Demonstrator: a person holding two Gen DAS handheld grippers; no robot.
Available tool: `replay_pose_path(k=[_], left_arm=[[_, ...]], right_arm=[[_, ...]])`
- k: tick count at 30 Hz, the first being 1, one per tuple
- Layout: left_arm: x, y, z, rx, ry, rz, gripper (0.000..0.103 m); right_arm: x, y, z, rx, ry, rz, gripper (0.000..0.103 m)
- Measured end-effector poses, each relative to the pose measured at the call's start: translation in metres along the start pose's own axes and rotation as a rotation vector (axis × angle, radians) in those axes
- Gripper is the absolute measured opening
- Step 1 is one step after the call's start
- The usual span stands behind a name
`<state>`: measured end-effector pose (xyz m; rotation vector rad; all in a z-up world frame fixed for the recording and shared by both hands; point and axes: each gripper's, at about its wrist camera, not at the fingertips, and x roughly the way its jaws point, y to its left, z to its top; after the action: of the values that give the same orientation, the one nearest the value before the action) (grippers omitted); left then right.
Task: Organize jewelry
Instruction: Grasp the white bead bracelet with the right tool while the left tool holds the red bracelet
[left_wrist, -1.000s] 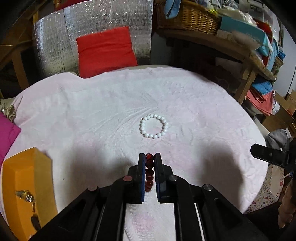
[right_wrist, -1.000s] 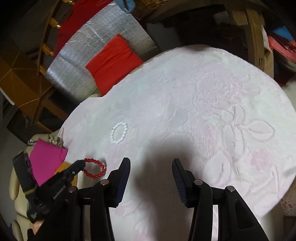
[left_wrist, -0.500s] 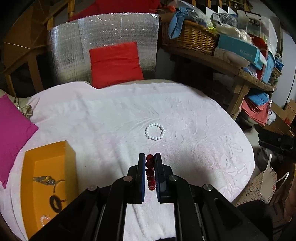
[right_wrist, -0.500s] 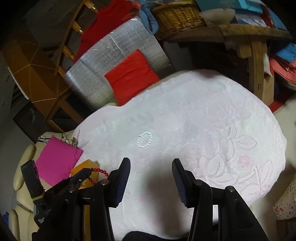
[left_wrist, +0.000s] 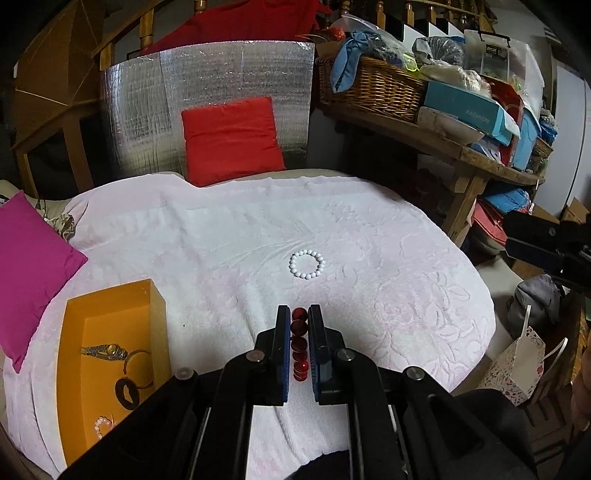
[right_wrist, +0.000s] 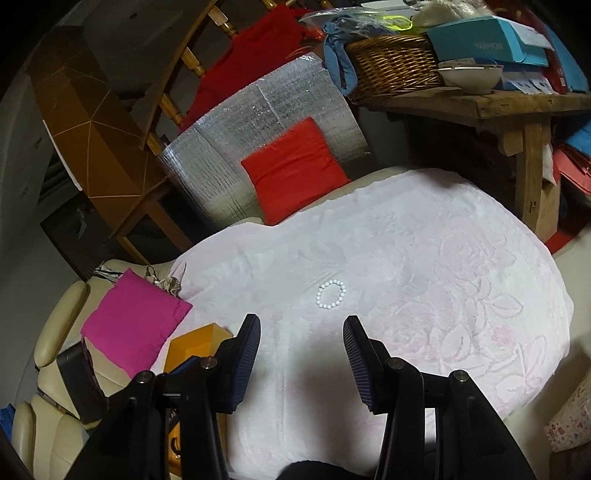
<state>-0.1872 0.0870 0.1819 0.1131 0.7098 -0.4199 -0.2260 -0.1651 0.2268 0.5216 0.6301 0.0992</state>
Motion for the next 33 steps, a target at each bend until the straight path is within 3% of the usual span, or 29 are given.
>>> replay_pose_path(k=[9, 33], left_arm=[[0.0, 0.006, -0.006, -0.014, 0.001, 0.0, 0.01], [0.027, -0.002, -0.013, -0.037, 0.044, 0.015, 0.01]], right_arm=[[0.015, 0.006, -0.006, 0.003, 0.014, 0.006, 0.05], [0.042, -0.028, -0.019, 0.067, 0.063, 0.002, 0.05]])
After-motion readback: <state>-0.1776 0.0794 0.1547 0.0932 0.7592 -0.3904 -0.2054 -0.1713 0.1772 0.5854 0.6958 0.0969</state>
